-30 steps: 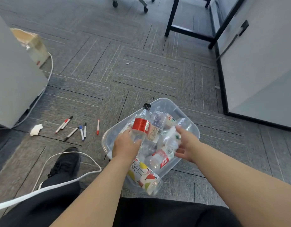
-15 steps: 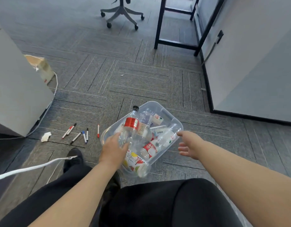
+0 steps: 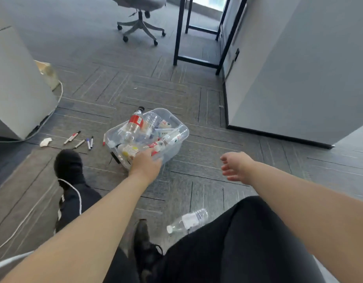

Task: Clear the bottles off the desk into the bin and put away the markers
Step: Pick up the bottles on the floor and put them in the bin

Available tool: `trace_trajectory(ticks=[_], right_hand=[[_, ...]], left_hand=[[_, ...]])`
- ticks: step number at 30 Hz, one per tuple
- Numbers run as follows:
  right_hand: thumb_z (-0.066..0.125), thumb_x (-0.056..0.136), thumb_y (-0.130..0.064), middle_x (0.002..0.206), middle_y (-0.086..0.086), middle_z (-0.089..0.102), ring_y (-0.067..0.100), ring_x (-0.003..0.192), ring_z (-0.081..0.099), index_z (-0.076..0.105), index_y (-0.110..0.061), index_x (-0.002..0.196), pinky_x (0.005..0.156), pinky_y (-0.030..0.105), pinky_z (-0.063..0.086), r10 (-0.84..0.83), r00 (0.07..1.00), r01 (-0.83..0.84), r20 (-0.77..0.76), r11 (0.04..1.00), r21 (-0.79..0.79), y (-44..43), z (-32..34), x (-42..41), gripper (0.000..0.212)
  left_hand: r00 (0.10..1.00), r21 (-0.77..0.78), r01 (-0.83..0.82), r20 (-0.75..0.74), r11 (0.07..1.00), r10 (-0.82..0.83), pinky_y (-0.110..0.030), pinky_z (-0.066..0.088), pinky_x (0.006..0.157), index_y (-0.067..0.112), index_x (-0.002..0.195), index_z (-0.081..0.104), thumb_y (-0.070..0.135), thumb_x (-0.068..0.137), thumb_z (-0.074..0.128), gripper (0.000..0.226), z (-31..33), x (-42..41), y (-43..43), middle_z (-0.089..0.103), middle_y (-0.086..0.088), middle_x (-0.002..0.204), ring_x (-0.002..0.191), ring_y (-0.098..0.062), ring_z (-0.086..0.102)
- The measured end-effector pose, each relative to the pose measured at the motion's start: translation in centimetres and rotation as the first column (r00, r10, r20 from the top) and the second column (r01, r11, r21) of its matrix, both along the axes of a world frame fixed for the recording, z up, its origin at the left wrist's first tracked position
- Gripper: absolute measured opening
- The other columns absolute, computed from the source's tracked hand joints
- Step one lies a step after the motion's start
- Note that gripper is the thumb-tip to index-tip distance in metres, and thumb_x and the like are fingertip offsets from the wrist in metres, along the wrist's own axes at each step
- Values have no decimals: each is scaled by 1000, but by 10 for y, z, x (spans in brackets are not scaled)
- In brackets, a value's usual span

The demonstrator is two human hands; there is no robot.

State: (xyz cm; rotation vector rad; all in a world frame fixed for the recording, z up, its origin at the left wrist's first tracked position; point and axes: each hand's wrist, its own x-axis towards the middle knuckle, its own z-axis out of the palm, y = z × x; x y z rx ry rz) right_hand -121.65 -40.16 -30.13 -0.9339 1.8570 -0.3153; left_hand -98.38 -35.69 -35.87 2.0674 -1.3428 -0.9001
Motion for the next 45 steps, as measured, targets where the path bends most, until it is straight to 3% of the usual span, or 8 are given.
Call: trace_trajectory(ticks=[9,12,19,26,29,33,38,45], right_hand=[[55,85,-12,82,13,59,22,70,54,53,-13,70,65,30,44,340,911,-324,-233,940,106,70,-97,-95,16],[58,83,-16,86,8,63,23,78,54,64,-6,97,69,26,41,540,775,-498,-327,841,210,67,-154,-113,18],[58,84,-20,136,17,44,34,113,56,37,-12,140,87,37,51,762,566,-700,-313,645,305,30,-272,-81,61],[61,84,-17,159,7,7,33,148,3,11,-29,152,117,51,18,941,109,-882,-322,241,405,14,-396,-41,84],[66,79,-34,146,0,36,27,136,34,25,-32,146,113,47,27,918,231,-810,-321,364,460,23,-430,-51,78],[76,65,-36,111,3,60,23,100,61,47,-19,126,85,38,54,765,603,-630,-227,631,452,17,-422,-62,69],[78,73,-25,86,6,64,17,67,59,52,-7,107,55,27,44,399,910,-380,-117,912,156,-55,-351,-46,47],[68,81,-42,103,10,65,22,80,62,53,-9,115,66,34,51,102,987,-73,124,973,-217,-176,-202,50,49]], left_hand=[[1000,221,2,17,975,-6,-31,42,95,16,140,45,26,93,53,48,-70,-91,59,48,-10,140,124,-27,50],[998,315,-16,59,949,-3,-33,40,99,15,141,43,26,93,54,50,-107,-104,62,44,-13,141,126,-29,47],[981,382,-187,121,905,151,-34,42,96,17,145,37,33,92,56,58,-181,-76,30,40,-13,141,122,-30,49],[986,478,-168,68,862,155,-34,33,110,29,153,20,53,90,53,75,-261,-33,37,14,2,161,148,-22,17],[984,529,-175,54,830,173,-37,24,115,29,154,16,54,91,51,76,-290,-19,37,11,1,162,149,-22,13],[971,567,-219,48,794,234,-43,23,117,27,154,14,53,92,50,77,-295,-5,18,13,0,162,148,-25,18],[919,407,-359,-5,840,394,-41,31,113,21,154,17,42,95,51,71,-243,13,-36,23,-4,159,143,-27,29],[718,196,-682,-3,704,696,-44,37,104,16,149,30,28,97,47,56,-178,78,-94,45,-11,146,131,-34,45]])
